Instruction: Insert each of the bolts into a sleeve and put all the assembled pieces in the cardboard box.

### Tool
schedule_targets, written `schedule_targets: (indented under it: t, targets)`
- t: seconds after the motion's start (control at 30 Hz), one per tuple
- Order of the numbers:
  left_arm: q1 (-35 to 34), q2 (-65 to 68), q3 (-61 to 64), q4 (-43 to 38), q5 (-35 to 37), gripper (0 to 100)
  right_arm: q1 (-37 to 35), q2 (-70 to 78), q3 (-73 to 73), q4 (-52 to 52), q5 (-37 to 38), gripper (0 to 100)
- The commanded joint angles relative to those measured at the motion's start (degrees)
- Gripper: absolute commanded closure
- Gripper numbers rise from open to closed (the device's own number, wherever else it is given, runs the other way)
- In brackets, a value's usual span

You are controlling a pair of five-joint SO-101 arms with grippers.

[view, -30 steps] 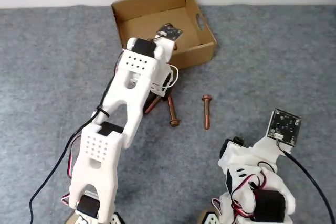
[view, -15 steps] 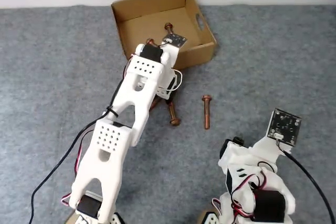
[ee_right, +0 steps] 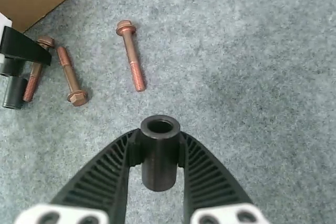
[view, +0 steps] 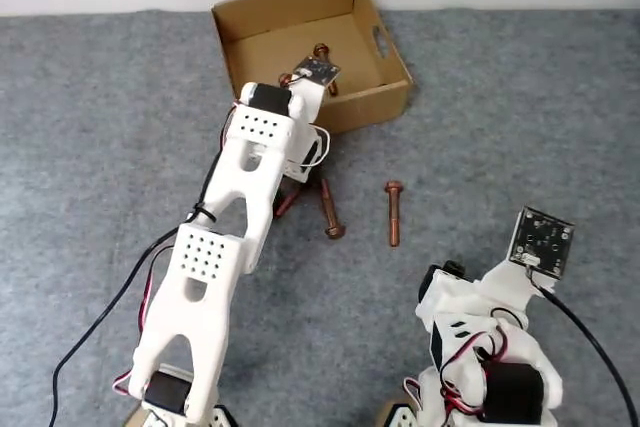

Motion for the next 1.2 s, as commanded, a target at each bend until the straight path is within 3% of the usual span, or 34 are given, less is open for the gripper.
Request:
schedule_targets:
  t: [0.0,0.23,0.53,0.63,0.7,0.97,1.17]
  targets:
    - [-0.2,-0.6,-1.4,1.6,-1.2,84,0.3,-0.2,-0.3,-1.1,-0.3,99.1]
    - [4.1,-0.5,-1.3,1.0,-1.4,91,0.3,-0.2,-0.3,-1.1,-0.3,99.1]
    - [4.6,2.3,-1.7,0.8,-1.3,91,0.3,-0.2,-0.3,-1.1,-0.3,99.1]
    - [4.8,2.3,-1.7,1.5,-1.3,99,0.2,-0.2,-0.3,-1.1,-0.3,99.1]
    - [5.0,1.5,-1.7,2.0,-1.1,99,0.2,-0.2,-0.3,-1.1,-0.3,99.1]
    - [5.7,-12.2,-0.8,2.1,2.7,100,0.1,-0.2,-0.6,-1.0,-0.3,99.1]
    - [7.8,-27.0,13.6,2.1,2.3,100,0.1,-0.2,-0.6,-1.0,-0.3,99.1]
